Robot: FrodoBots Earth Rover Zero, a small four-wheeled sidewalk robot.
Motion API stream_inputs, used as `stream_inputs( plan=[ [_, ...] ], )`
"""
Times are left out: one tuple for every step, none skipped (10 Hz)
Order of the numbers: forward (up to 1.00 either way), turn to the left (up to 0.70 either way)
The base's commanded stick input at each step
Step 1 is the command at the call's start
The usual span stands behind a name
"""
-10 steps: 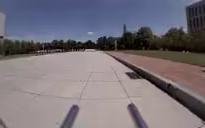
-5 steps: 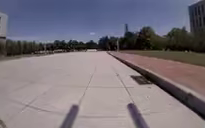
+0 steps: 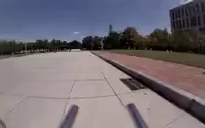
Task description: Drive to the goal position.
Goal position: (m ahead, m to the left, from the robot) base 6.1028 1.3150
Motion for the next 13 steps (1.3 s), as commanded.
stream_inputs(
  plan=[
    [0.70, 0.00],
    [0.70, 0.00],
    [0.70, 0.00],
    [0.70, 0.00],
    [0.70, 0.00],
    [0.70, 0.00],
    [0.70, 0.00],
    [0.70, 0.00],
    [0.70, 0.00],
    [0.70, 0.00],
    [0.70, 0.00],
    [0.70, 0.00],
    [0.70, 0.00]
  ],
)
